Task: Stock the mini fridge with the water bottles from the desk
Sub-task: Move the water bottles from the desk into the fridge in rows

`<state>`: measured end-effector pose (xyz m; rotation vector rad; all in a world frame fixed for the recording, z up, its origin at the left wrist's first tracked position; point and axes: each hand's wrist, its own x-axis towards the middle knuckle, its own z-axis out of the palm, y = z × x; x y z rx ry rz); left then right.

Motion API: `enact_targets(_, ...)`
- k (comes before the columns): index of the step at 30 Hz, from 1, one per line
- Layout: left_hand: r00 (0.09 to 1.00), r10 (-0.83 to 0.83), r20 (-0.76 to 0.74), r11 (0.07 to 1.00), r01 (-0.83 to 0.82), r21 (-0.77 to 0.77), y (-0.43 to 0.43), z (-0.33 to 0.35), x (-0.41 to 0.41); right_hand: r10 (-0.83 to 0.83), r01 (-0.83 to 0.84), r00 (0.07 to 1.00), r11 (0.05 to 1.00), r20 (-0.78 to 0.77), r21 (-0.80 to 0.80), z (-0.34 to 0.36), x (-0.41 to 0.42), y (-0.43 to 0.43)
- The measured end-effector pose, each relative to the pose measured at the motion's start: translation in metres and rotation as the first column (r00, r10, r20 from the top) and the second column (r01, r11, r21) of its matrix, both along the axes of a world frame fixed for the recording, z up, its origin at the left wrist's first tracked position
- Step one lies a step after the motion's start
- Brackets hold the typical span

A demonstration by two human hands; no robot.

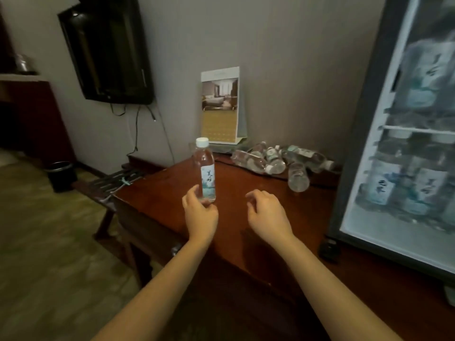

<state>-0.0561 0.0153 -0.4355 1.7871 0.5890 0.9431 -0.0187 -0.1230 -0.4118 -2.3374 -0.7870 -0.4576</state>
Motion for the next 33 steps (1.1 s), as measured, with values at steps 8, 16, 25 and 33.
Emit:
enact_targets(8,0.994,-0.068,-0.091,0.997,0.065,-0.033,0.04,-0.016,0.052,0.106,-0.073,0.966,0.987,-0.238,0.142,-0.021,0.053,0.064)
enact_targets(16,0.994,-0.073,-0.082,0.995,0.067,-0.077,0.062,-0.026,0.085,0.096,-0.061,0.978,0.981,-0.183,0.187,-0.03,0.065,0.065)
enact_targets(25,0.896,-0.443,-0.028,0.896,0.441,-0.043,0.049,-0.022,0.072,0.269,-0.133,0.918,0.901,-0.292,0.413,-0.024,0.063,0.064)
enact_targets(33,0.735,-0.677,-0.045,0.734,0.669,-0.118,0.045,-0.015,0.058,0.444,-0.16,0.805,0.802,-0.394,0.576,-0.017,0.064,0.052)
